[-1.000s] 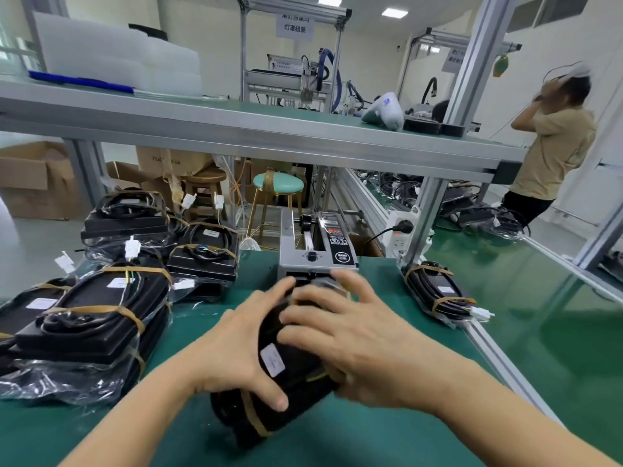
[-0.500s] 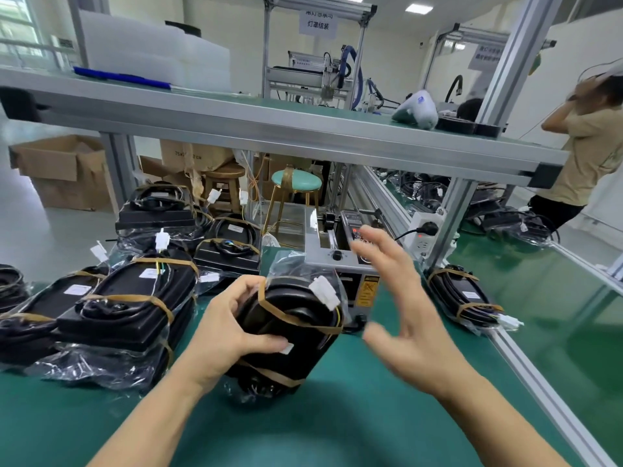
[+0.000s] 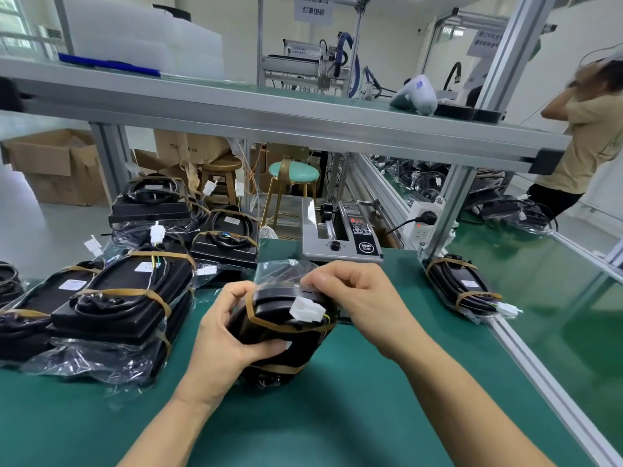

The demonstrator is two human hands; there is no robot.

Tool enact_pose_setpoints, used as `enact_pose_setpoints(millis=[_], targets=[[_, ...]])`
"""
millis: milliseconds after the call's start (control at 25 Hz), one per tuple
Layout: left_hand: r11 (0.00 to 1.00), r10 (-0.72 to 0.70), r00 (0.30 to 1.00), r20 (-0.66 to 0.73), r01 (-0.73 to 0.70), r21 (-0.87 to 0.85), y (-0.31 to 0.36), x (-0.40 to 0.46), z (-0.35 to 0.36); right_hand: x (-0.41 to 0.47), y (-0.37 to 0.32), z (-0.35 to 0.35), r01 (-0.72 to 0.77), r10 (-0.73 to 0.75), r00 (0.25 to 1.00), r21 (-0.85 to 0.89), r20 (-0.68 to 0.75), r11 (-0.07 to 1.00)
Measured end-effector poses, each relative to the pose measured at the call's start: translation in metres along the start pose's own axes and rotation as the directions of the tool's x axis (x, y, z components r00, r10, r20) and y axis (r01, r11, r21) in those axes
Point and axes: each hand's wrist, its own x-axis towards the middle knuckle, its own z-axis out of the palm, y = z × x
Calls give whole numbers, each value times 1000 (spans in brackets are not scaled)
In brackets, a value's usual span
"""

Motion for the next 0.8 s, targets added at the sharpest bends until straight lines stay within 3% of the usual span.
enact_pose_setpoints(millis=[80,160,240,320,400,480,560,680,800], targets=[[998,11,1000,6,-11,60,5,-8,-2,-2,5,6,-48,47,999,64,12,997],[980,127,989,80,-137,143,15,-15,-6,-3,7,13,-114,96,988,147,123,983],[884,283,928,242,-350,309,26,-18,-10,0,5,19,-185,141,959,167,245,968],[814,297,895,333,-419,401,34,-20,-15,9,3,21,-247,201,933,125,298,961],[873,220,919,327,-335,354,39,-25,-20,15,2,23,-318,270,908,109,320,942],[966,133,952,276,-187,179,47,-27,-19,20,4,25,-378,321,883,113,344,919],[997,68,985,159,-73,24,54,-26,-10,25,8,23,-430,356,855,130,378,894],[997,-43,998,45,41,59,58,-22,1,29,13,14,-496,388,818,180,425,849],[982,-104,987,126,82,171,56,-27,-3,29,24,15,-553,413,810,308,418,774]])
